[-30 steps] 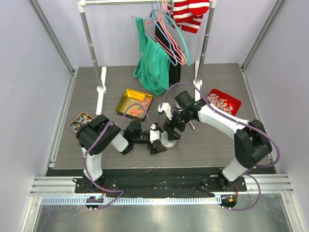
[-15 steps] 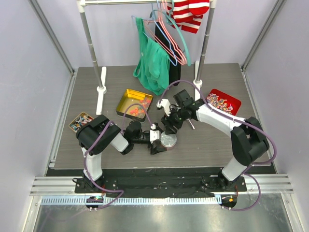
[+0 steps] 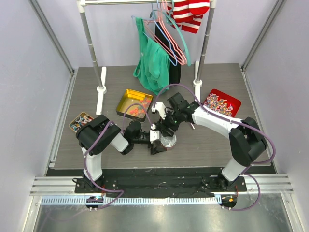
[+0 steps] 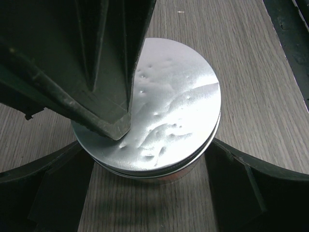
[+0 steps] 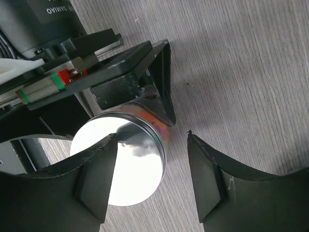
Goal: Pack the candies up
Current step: Screw the bottle lid onto the packing bottle.
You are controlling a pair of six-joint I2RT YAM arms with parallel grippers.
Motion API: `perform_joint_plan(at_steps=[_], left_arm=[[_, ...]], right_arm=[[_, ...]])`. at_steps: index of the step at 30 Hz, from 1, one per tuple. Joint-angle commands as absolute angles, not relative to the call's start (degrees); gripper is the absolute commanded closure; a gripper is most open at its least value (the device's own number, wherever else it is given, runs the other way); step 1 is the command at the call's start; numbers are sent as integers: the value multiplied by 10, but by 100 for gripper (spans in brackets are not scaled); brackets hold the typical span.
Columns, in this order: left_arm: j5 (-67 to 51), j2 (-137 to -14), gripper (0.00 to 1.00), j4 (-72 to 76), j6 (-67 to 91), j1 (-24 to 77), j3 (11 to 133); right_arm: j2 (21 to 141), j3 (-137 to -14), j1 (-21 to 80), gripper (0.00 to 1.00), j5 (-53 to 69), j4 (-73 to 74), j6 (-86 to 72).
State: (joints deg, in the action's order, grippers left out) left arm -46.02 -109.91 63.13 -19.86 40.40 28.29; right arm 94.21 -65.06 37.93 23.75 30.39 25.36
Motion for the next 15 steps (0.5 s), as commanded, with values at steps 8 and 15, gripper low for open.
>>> perform_joint_plan(at_steps=[8, 15], left_arm=[[-454, -1095, 3, 646, -211, 406, 294], [-452, -1096, 3, 646, -210, 405, 295]], right_arm=[[921, -664, 376, 62, 227, 306, 265], [939, -670, 369, 71, 251, 329, 267]])
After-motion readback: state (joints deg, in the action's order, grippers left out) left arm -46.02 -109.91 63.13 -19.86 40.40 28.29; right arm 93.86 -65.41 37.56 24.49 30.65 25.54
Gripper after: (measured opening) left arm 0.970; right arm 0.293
